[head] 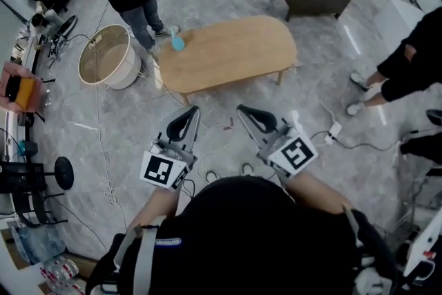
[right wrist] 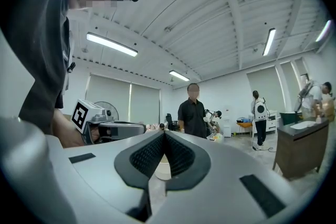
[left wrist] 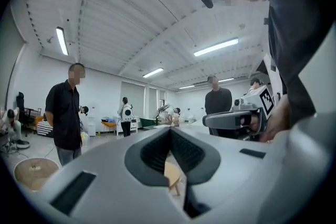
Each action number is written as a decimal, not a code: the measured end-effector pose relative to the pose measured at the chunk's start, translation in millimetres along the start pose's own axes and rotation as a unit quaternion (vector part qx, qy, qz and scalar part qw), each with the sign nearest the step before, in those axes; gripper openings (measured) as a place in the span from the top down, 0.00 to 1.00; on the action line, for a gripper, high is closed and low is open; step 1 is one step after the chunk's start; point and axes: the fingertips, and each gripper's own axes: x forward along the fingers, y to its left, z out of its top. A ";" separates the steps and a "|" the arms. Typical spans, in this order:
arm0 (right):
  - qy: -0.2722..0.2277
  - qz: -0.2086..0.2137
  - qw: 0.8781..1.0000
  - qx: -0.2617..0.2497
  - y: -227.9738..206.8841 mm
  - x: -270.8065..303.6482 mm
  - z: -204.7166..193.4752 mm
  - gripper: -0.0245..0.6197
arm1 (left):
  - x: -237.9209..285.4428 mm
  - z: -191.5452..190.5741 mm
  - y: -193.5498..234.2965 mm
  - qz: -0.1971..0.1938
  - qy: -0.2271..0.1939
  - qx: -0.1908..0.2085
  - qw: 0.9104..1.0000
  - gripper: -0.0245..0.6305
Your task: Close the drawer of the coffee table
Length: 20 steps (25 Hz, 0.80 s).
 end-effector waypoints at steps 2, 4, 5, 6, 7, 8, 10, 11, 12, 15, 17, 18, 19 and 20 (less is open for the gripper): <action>-0.003 0.001 1.000 -0.006 -2.3 2.1 8.1 0.95 | -0.1 7.3 0.0 -0.009 -0.001 0.004 1.000 0.95; -0.007 0.007 1.000 -0.011 0.2 6.3 15.6 0.95 | -1.0 14.8 -1.6 -0.021 -0.002 0.008 1.000 0.95; -0.010 0.010 1.000 -0.012 2.1 8.8 19.2 0.95 | -1.4 17.6 -2.4 -0.028 -0.002 0.008 1.000 0.96; -0.013 0.012 1.000 -0.011 4.3 11.0 22.5 0.95 | -2.1 19.5 -3.2 -0.033 -0.001 0.006 0.999 0.95; -0.015 0.014 1.000 -0.009 6.5 12.8 25.2 0.95 | -3.1 21.0 -3.6 -0.037 -0.001 0.002 0.999 0.96; -0.015 0.016 1.000 -0.009 8.7 14.2 27.2 0.95 | -4.4 22.2 -3.5 -0.039 -0.001 -0.002 0.999 0.95; -0.015 0.018 1.000 -0.011 11.6 15.9 30.2 0.95 | -6.7 23.5 -2.4 -0.042 0.000 -0.005 0.999 0.95; -0.015 0.018 1.000 -0.012 11.9 16.2 31.6 0.95 | -7.1 23.7 -1.4 -0.043 0.001 -0.005 0.999 0.95; -0.016 0.017 1.000 -0.013 11.4 16.2 33.0 0.95 | -7.0 23.8 -0.6 -0.044 0.003 -0.005 0.999 0.95; -0.021 0.014 1.000 -0.014 10.5 15.1 35.4 0.95 | -7.1 20.9 0.2 -0.045 0.006 -0.007 0.999 0.96; -0.022 0.009 1.000 -0.013 10.8 13.0 34.6 0.95 | -7.3 17.8 -0.4 -0.049 0.007 -0.011 0.999 0.95; -0.020 0.006 1.000 -0.013 10.5 11.8 33.8 0.95 | -6.8 17.1 -0.9 -0.051 0.008 -0.012 0.999 0.96; -0.017 0.002 1.000 -0.014 9.8 10.9 32.5 0.95 | -5.9 17.1 -1.3 -0.053 0.008 -0.012 0.999 0.95; -0.014 0.000 1.000 -0.013 9.1 10.6 30.6 0.95 | -5.1 17.5 -1.6 -0.055 0.008 -0.012 0.998 0.96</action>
